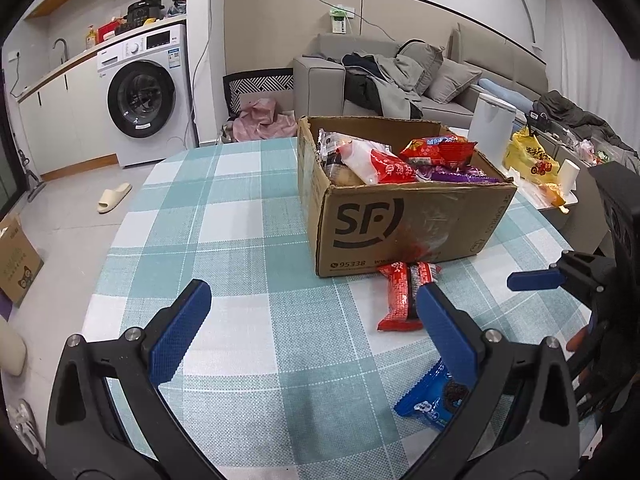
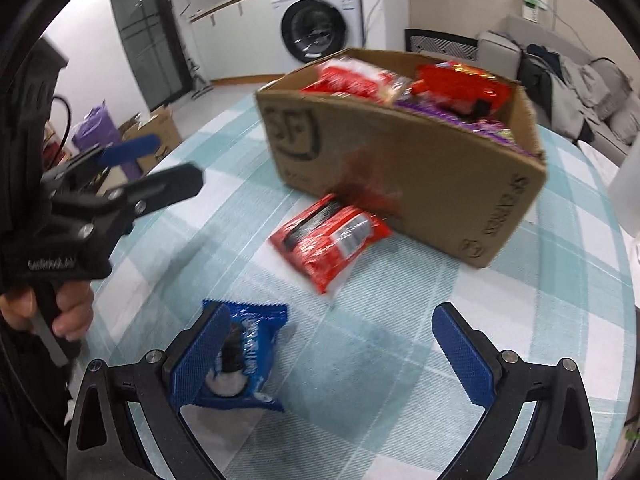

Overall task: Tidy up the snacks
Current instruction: 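Withdraw both open grippers toward the red wafer bar and blue Oreo pack, then close the right gripper on the blue Oreo pack while the left grips the red wafer bar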

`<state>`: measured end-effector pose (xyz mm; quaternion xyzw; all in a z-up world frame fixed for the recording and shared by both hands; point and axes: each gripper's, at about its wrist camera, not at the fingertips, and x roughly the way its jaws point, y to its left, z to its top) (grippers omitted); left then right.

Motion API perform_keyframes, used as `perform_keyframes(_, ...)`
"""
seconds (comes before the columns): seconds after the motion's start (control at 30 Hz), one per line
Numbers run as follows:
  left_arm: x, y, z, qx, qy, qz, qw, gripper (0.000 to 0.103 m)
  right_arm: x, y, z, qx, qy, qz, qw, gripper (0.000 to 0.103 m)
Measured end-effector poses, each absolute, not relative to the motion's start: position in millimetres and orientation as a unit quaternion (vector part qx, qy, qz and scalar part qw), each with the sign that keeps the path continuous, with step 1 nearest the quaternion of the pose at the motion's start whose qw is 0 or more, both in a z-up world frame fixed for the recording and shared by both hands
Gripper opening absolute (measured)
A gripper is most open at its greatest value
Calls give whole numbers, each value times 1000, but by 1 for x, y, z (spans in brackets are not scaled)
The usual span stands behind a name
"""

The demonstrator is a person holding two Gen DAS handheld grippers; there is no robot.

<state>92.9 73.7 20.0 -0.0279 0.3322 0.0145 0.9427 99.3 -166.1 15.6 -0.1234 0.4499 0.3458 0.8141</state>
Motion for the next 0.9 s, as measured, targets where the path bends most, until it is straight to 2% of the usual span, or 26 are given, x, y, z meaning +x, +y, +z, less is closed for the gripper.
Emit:
perform_keyframes(0.6, 100, 78, 11, -28, 350, 18, 936, 102, 83, -129, -20, -182, 486, 364, 773, 102)
perform_keyframes(0.9, 104, 77, 4, -28, 355, 18, 934, 102, 100, -140, -26, -165, 495, 337, 784, 102)
